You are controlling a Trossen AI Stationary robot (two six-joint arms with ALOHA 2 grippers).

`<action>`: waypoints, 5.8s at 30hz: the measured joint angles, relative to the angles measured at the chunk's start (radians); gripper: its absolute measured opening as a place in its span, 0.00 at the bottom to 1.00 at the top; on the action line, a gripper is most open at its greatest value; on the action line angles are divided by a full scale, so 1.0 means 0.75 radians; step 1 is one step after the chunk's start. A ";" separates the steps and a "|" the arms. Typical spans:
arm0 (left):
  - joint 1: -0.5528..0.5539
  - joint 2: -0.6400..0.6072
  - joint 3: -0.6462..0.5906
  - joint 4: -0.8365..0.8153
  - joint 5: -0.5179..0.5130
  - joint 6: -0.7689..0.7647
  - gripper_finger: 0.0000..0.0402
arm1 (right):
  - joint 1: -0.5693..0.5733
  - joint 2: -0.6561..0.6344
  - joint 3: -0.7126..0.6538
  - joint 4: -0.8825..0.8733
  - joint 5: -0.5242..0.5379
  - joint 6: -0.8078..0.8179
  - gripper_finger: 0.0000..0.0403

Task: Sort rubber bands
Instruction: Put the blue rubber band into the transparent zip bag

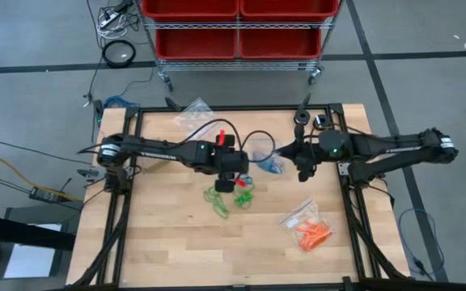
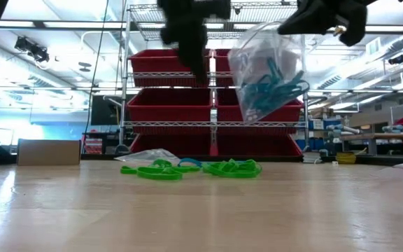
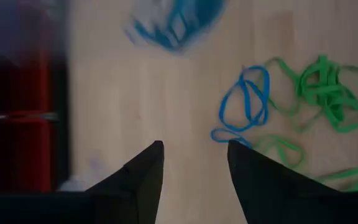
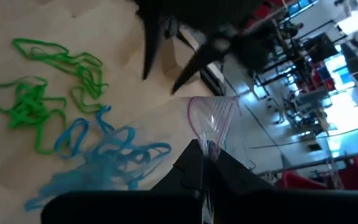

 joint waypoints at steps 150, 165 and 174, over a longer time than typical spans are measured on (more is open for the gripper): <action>0.151 -0.082 -0.121 0.986 0.383 0.015 0.02 | -0.007 0.057 0.000 -0.090 -0.184 0.092 0.00; 0.187 -0.076 -0.121 0.960 0.552 -0.174 0.22 | -0.007 0.057 0.000 -0.089 -0.181 0.086 0.00; 0.191 -0.076 -0.121 0.858 0.580 -0.234 0.37 | -0.007 0.057 0.000 -0.089 -0.182 0.085 0.00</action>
